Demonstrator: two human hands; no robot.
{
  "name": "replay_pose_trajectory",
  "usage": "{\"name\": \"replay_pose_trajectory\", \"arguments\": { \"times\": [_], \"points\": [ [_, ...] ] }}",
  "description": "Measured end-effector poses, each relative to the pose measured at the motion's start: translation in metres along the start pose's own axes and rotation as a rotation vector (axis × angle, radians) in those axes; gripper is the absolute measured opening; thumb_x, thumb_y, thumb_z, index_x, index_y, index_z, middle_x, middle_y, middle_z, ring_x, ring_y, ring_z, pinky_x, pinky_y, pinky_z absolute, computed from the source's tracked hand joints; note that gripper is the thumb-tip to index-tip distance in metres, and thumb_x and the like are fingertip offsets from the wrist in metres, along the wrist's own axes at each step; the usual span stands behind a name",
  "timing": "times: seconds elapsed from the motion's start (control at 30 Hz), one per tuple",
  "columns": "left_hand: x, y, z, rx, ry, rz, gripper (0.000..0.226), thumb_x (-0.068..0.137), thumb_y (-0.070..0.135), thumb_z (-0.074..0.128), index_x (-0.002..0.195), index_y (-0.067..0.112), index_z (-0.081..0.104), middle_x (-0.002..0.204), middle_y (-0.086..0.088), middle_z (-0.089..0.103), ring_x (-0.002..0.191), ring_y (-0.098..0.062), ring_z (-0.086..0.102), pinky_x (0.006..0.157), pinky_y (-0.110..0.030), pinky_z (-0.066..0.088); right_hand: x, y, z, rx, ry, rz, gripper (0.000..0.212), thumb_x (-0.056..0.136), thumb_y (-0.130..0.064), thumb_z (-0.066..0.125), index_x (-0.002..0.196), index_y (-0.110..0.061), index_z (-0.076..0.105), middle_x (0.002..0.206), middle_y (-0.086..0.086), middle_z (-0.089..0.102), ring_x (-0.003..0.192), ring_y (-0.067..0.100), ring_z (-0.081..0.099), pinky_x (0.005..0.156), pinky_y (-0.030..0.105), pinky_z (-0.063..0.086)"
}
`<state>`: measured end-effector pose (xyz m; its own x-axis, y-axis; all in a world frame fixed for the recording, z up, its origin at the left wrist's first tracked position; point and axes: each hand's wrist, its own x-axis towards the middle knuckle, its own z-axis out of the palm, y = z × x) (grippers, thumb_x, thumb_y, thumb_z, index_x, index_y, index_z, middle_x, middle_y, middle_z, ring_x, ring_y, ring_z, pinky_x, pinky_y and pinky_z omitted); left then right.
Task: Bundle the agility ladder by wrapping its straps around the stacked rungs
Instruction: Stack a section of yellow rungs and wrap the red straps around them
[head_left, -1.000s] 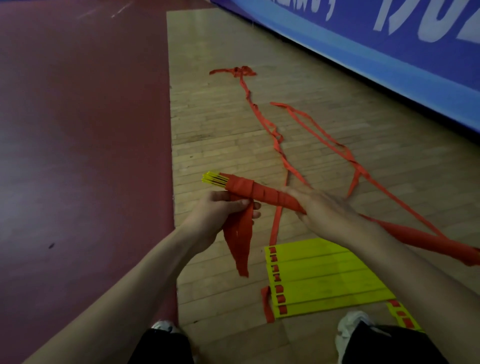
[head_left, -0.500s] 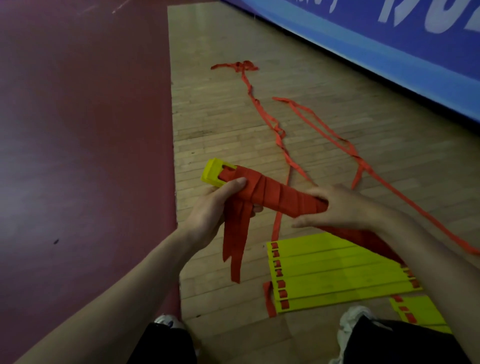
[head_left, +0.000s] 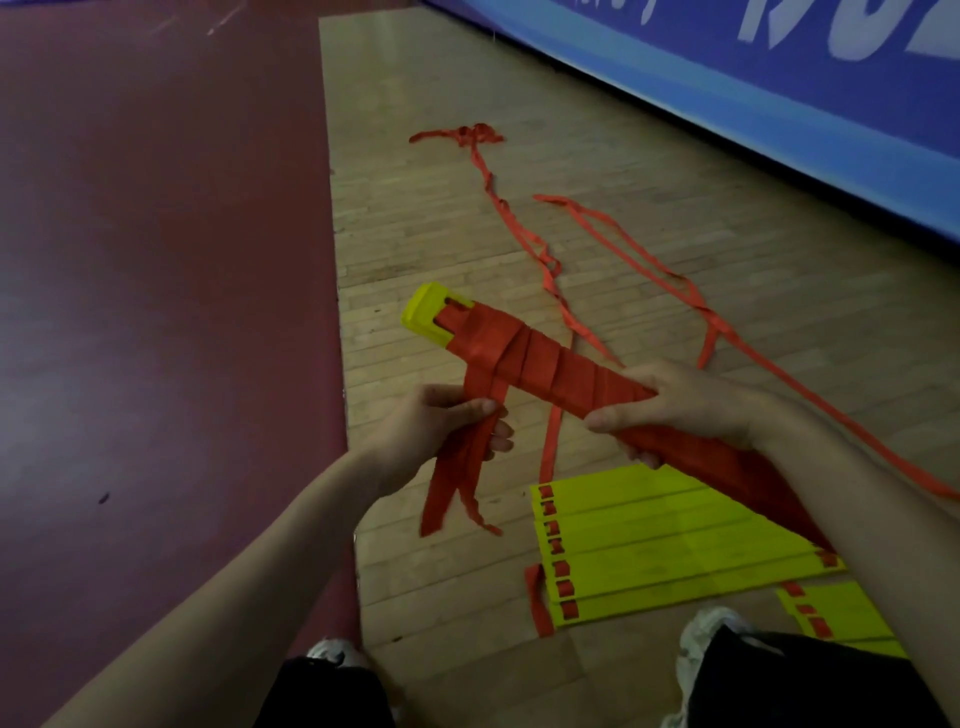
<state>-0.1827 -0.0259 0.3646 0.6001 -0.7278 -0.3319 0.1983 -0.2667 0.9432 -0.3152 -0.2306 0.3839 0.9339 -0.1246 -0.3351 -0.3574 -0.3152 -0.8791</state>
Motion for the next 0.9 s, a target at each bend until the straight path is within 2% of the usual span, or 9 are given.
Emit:
{"name": "replay_pose_trajectory", "arguments": {
  "times": [0.1,0.2,0.3,0.37,0.47,0.63,0.77,0.83,0.9],
  "points": [
    [-0.001,0.001,0.009,0.003,0.039,-0.018,0.017,0.095,0.005,0.056,0.101,-0.01,0.061,0.072,-0.011,0.072,0.062,-0.017,0.07,0.063,-0.028,0.058,0.005,0.006,-0.002,-0.057,0.085,-0.01,0.031,0.063,-0.039,0.077,0.075,-0.014,0.062,0.062,0.012,0.063,0.048,0.019,0.057,0.046,0.025,0.046],
    [-0.002,0.0,0.019,-0.104,0.022,-0.07,0.01,0.094,0.003,0.057,0.097,-0.006,0.061,0.072,-0.011,0.07,0.061,-0.017,0.069,0.062,-0.028,0.058,0.008,0.01,-0.003,-0.219,0.156,-0.018,0.024,0.072,-0.037,0.079,0.076,-0.018,0.065,0.061,0.006,0.066,0.05,0.019,0.061,0.046,0.024,0.047],
    [-0.003,-0.001,0.024,-0.224,0.014,-0.133,0.011,0.093,0.003,0.058,0.097,-0.006,0.062,0.073,-0.012,0.07,0.062,-0.017,0.07,0.063,-0.029,0.06,0.009,0.012,-0.003,-0.507,0.24,-0.016,0.03,0.071,-0.056,0.074,0.078,-0.029,0.063,0.063,-0.002,0.068,0.054,0.013,0.066,0.05,0.021,0.048],
    [-0.004,-0.003,0.028,-0.268,0.018,-0.153,0.013,0.093,0.003,0.057,0.098,-0.008,0.062,0.074,-0.014,0.069,0.061,-0.017,0.07,0.063,-0.029,0.06,0.01,0.012,0.001,-0.726,0.292,0.001,0.032,0.07,-0.067,0.067,0.082,-0.038,0.06,0.074,-0.007,0.066,0.077,0.017,0.069,0.065,0.026,0.05],
    [-0.004,-0.006,0.029,-0.26,0.026,-0.15,0.016,0.094,0.003,0.056,0.1,-0.01,0.062,0.083,-0.017,0.07,0.064,-0.017,0.069,0.068,-0.029,0.059,0.011,0.011,0.01,-0.958,0.38,-0.007,0.047,0.073,-0.071,0.062,0.11,-0.041,0.059,0.108,-0.003,0.068,0.109,0.025,0.061,0.081,0.034,0.046],
    [-0.003,-0.001,0.025,-0.335,0.045,-0.083,0.025,0.095,0.002,0.053,0.114,-0.014,0.058,0.093,-0.018,0.069,0.076,-0.017,0.069,0.073,-0.026,0.059,0.014,0.005,0.018,-0.994,0.449,-0.064,0.043,0.082,-0.061,0.06,0.12,-0.042,0.05,0.117,0.0,0.066,0.114,0.027,0.058,0.082,0.034,0.041],
    [-0.003,0.005,0.02,-0.307,0.055,-0.048,0.025,0.092,0.001,0.057,0.113,-0.01,0.062,0.093,-0.015,0.071,0.081,-0.017,0.07,0.078,-0.027,0.058,0.02,0.006,0.022,-1.002,0.447,-0.089,0.053,0.091,-0.044,0.059,0.139,-0.041,0.039,0.131,-0.002,0.054,0.122,0.026,0.052,0.092,0.035,0.041],
    [-0.003,0.01,0.02,-0.304,0.062,-0.016,0.022,0.089,0.005,0.062,0.108,-0.006,0.066,0.096,-0.015,0.072,0.085,-0.017,0.071,0.079,-0.027,0.059,0.024,0.011,0.024,-1.017,0.447,-0.097,0.055,0.094,-0.032,0.056,0.144,-0.04,0.034,0.124,0.004,0.05,0.119,0.028,0.053,0.09,0.036,0.043],
    [-0.003,0.012,0.02,-0.33,0.097,-0.012,0.027,0.09,0.02,0.064,0.105,-0.001,0.068,0.096,-0.015,0.073,0.085,-0.019,0.071,0.078,-0.029,0.059,0.027,0.014,0.028,-1.01,0.448,-0.133,0.058,0.095,-0.021,0.053,0.145,-0.041,0.031,0.12,0.006,0.048,0.116,0.03,0.053,0.088,0.038,0.044]
  ]
}}
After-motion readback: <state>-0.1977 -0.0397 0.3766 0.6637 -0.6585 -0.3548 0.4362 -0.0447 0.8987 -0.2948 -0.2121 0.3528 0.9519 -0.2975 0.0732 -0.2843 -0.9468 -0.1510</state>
